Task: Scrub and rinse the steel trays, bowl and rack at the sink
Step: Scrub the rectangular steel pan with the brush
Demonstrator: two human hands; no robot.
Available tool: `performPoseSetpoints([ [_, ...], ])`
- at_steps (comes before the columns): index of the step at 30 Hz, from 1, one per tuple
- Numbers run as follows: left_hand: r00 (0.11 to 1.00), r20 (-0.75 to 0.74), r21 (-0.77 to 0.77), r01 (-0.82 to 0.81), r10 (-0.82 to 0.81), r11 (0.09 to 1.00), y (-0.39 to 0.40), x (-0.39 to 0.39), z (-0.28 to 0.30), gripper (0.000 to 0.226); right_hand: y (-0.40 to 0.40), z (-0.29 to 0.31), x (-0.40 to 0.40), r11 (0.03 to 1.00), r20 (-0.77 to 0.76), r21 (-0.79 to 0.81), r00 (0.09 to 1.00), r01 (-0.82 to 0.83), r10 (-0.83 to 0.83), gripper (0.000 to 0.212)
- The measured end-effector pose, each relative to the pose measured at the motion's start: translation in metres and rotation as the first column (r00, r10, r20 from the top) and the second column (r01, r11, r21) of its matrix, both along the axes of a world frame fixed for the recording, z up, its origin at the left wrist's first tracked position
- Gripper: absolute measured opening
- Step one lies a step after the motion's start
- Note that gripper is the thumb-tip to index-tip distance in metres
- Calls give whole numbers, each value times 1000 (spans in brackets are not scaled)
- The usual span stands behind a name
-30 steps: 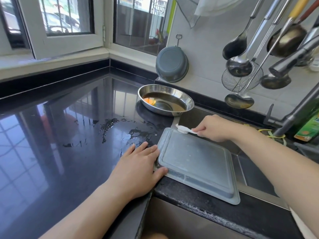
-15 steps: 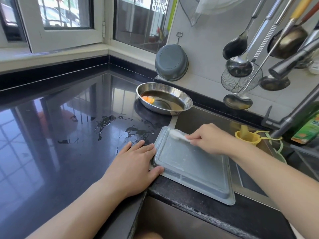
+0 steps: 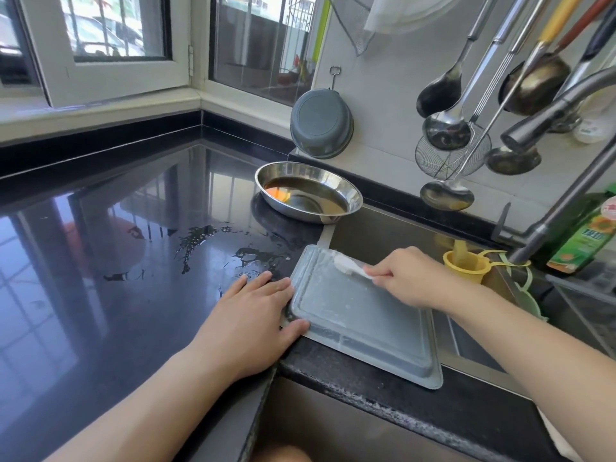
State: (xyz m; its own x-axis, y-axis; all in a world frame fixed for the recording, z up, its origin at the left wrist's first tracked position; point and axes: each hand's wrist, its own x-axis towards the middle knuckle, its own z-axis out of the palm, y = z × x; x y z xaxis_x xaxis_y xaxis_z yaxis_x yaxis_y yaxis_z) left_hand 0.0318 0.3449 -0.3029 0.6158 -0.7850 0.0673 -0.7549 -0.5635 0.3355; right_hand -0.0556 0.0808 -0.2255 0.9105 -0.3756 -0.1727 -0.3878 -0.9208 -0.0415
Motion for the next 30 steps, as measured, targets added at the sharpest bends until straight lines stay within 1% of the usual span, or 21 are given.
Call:
performPoseSetpoints([
  [1, 1000, 2, 1, 2, -2, 1000, 0, 0, 0, 72, 7, -2, -5, 998, -32, 41, 998, -46, 48, 32],
  [2, 1000, 4, 0, 2, -2, 1000, 0, 1, 0, 71, 10, -3, -7, 996, -41, 48, 996, -72, 74, 32],
  [3, 1000, 7, 1, 2, -2, 1000, 0, 1, -1, 71, 5, 0, -5, 998, -26, 20, 998, -63, 63, 32],
  [5, 1000, 11, 1, 0, 0, 1000, 0, 1, -2, 71, -10, 9, -3, 998, 10, -54, 999, 36, -35, 31],
  [6, 1000, 11, -1, -1, 1, 1000, 0, 0, -2, 71, -15, 11, -3, 996, 25, -59, 998, 66, -65, 30],
  [7, 1000, 10, -4, -2, 2, 1000, 0, 0, -1, 71, -15, 11, -4, 997, 19, -41, 998, 60, -59, 30],
  [9, 1000, 9, -4, 1, -1, 1000, -1, 0, 0, 72, -2, 6, -10, 999, -49, 22, 998, -29, 30, 30],
  [10, 1000, 10, -2, 2, -2, 1000, -1, 1, 0, 72, 3, 3, -12, 997, -60, 45, 996, -70, 73, 31],
  [11, 1000, 13, 0, 2, -2, 1000, -1, 2, -1, 73, 2, 1, -12, 997, -55, 39, 996, -69, 71, 31],
  [14, 1000, 18, 6, 2, -2, 1000, -1, 2, -3, 74, -15, 8, -8, 996, 13, -60, 998, 70, -69, 33],
  [15, 1000, 18, 4, 0, 0, 1000, -1, 1, -3, 74, -15, 9, -9, 994, 11, -76, 997, 73, -72, 34],
  [18, 1000, 18, 1, 4, -4, 1000, -2, 2, -2, 73, 1, 8, -13, 997, -71, -49, 996, -58, 54, 34],
  [19, 1000, 17, 3, 1, -2, 1000, -2, 3, -2, 73, 4, 9, -12, 996, -71, -53, 996, -65, 61, 33],
  [22, 1000, 23, 14, 2, -2, 1000, -2, 2, -3, 74, -7, 17, -8, 988, 7, -142, 998, 64, -64, 33],
  [23, 1000, 25, 14, -1, 1, 1000, -2, 2, -3, 74, -9, 16, -8, 989, 5, -131, 998, 70, -70, 33],
  [24, 1000, 22, 13, -2, 2, 1000, -1, 2, -2, 74, -6, 15, -9, 995, -22, -90, 999, 42, -44, 33],
  [26, 1000, 20, 10, -1, 0, 1000, -2, 2, -2, 74, 7, 13, -14, 998, -88, 29, 994, -63, 65, 32],
  [27, 1000, 19, 7, -1, 1, 1000, -2, 3, -2, 74, 9, 12, -16, 994, -102, 64, 990, -93, 99, 32],
  [28, 1000, 17, 6, -1, 1, 1000, -2, 3, -2, 74, 8, 15, -16, 995, -95, 55, 991, -85, 90, 32],
  [30, 1000, 19, 2, -6, 6, 1000, -2, 3, -3, 73, -3, 22, -15, 999, -50, -46, 999, 20, -22, 32],
])
